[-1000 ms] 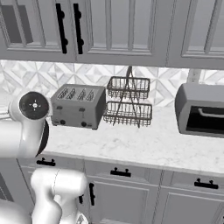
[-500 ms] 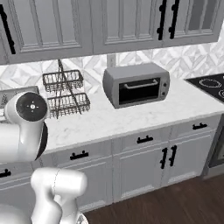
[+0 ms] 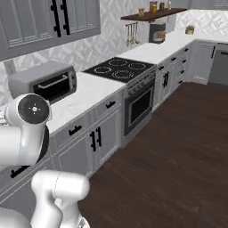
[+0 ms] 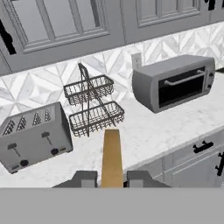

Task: Start the toaster. Once the lever pops up, take the bread to the plate on the dining counter.

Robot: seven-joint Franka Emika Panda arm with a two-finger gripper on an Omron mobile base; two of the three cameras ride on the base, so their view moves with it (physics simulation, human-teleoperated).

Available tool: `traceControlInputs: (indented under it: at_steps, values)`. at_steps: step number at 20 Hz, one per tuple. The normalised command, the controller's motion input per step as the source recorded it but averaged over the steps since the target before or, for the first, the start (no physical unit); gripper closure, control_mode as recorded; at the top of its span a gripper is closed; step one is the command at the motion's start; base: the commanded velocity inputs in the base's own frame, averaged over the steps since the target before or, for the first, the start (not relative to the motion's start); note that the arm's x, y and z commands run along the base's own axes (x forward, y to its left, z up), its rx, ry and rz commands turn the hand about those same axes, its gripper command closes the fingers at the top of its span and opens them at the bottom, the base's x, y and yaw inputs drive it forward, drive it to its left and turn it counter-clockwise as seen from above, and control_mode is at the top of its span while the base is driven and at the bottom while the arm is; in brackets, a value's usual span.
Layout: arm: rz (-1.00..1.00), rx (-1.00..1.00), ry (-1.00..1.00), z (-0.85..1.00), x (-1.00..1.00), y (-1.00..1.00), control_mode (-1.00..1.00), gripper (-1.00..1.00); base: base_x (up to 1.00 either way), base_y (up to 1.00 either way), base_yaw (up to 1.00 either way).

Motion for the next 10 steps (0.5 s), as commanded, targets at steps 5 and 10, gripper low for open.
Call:
traceControlInputs:
  at_steps: [5, 10]
  values:
    - [0.00, 0.00, 0.00, 0.00, 0.00, 0.00, 1.00, 1.00, 0.00, 0.23, -0.98]
    - [0.00, 0.00, 0.00, 0.00, 0.00, 0.00, 1.00, 1.00, 0.00, 0.18, -0.99]
